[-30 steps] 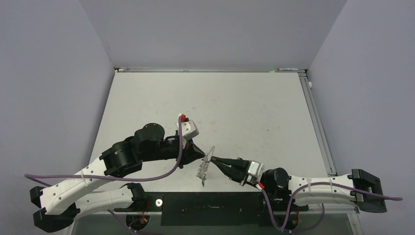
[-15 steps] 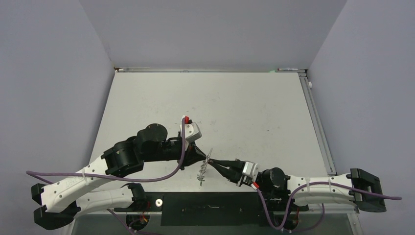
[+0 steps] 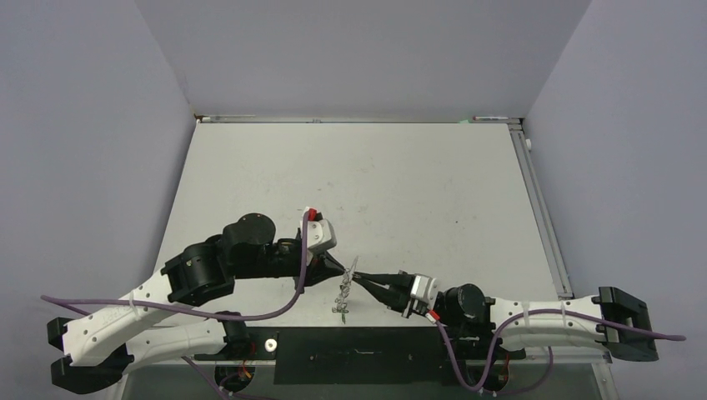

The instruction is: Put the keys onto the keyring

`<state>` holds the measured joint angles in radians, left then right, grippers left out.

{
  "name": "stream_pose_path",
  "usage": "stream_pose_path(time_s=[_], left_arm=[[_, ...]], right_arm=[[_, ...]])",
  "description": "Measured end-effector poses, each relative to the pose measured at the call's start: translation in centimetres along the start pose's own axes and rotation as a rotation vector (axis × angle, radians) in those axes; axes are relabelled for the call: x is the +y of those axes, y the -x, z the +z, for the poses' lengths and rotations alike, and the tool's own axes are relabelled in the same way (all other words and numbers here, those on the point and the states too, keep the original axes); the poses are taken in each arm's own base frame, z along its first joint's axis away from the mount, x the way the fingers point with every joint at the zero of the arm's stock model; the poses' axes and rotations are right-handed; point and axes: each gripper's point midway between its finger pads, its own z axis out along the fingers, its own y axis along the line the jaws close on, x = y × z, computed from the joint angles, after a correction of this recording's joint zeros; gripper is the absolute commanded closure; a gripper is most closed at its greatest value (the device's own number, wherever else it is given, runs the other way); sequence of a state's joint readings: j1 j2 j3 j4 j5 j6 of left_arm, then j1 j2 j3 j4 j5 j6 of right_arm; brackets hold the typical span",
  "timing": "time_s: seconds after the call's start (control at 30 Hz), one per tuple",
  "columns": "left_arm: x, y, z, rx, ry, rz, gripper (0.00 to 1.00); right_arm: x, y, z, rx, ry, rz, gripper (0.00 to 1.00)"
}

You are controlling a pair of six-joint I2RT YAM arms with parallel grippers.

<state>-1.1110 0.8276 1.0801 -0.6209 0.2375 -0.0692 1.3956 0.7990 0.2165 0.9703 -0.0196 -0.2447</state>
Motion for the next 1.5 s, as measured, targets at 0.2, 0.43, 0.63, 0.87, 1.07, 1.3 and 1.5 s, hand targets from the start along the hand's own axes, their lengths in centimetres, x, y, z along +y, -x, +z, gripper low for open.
stream_pose_path(time_s=[0.2, 0.43, 0.63, 0.87, 1.07, 1.3, 1.5], left_arm=[[-0.2, -0.2, 0.0, 0.01, -0.03, 0.071, 1.0], [-0.1, -0.7, -0.3, 0.02, -0.039, 0.146, 1.0], [0.0, -1.3, -0.2, 0.036, -0.046, 0.177, 1.0], [-0.3, -1.9, 0.1, 0.053, -0.072, 0.179, 1.0], [-0.4, -2.3, 0.2, 0.062, -0.085, 0.188, 1.0], [-0.4, -2.5, 0.2, 0.064, -0.089, 0.194, 1.0], [-0.4, -2.4, 0.1, 0.058, -0.087, 0.201, 1.0]], right_arm=[[0.5, -0.7, 0.3, 0.022, 0.023, 0.007, 0.95], [0.6, -0.7, 0.3, 0.023, 0.023, 0.013, 0.95], [0.6, -0.7, 0.3, 0.023, 0.023, 0.018, 0.95], [0.6, -0.7, 0.3, 0.024, 0.023, 0.021, 0.95], [0.9, -1.3, 0.4, 0.042, 0.029, 0.028, 0.95], [0.9, -1.5, 0.5, 0.047, 0.03, 0.038, 0.95], [0.9, -1.3, 0.4, 0.042, 0.028, 0.042, 0.95]])
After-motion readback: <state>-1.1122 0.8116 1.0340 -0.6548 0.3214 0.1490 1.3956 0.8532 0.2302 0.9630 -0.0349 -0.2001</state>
